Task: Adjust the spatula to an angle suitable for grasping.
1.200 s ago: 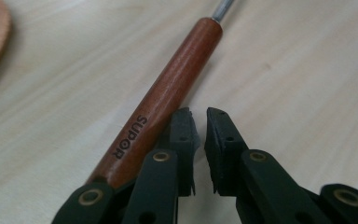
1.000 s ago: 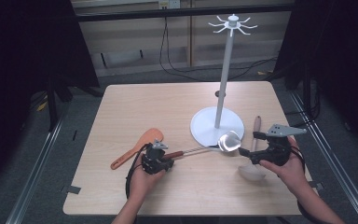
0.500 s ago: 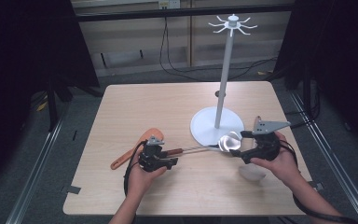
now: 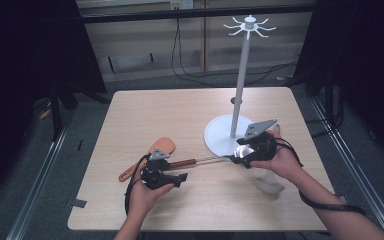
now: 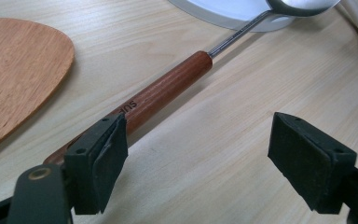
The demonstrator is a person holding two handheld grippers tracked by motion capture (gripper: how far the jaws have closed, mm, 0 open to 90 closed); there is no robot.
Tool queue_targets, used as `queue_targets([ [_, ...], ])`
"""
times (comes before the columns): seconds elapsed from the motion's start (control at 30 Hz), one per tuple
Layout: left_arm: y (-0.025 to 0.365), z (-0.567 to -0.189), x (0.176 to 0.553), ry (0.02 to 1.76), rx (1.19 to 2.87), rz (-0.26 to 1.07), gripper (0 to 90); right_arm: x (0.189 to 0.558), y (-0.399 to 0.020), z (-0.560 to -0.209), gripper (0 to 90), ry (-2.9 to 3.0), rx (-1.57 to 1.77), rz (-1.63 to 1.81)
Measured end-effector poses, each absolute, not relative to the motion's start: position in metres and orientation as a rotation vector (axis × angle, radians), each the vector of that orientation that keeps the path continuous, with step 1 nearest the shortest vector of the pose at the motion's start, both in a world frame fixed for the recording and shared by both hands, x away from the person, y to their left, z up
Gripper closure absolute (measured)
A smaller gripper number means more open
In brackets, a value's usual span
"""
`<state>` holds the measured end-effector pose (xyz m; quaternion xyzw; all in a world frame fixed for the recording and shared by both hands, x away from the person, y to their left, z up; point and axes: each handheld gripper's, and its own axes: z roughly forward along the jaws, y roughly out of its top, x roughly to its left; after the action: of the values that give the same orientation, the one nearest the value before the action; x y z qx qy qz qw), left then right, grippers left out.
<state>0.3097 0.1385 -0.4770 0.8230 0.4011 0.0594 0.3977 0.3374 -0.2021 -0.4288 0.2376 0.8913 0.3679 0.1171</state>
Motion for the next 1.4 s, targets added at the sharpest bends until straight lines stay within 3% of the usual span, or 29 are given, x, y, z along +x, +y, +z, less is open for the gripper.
queue_targets([
  [0.7, 0.141, -0.476, 0.31, 1.008, 2.093, 0.15, 18.1, 0.375, -0.149, -0.461, 53.9, 2.812, 0.464, 0.924],
  [1.17, 0.143, -0.473, 0.31, 1.013, 2.071, 0.157, 18.1, 0.384, -0.133, -0.476, 67.5, 2.893, 0.374, 0.84],
  [1.23, 0.144, -0.472, 0.31, 1.015, 2.073, 0.161, 18.1, 0.388, -0.132, -0.476, 75.5, 2.899, 0.357, 0.826],
  [1.4, 0.144, -0.474, 0.31, 1.016, 2.069, 0.155, 18.1, 0.391, -0.132, -0.474, 77.8, 2.931, 0.32, 0.806],
])
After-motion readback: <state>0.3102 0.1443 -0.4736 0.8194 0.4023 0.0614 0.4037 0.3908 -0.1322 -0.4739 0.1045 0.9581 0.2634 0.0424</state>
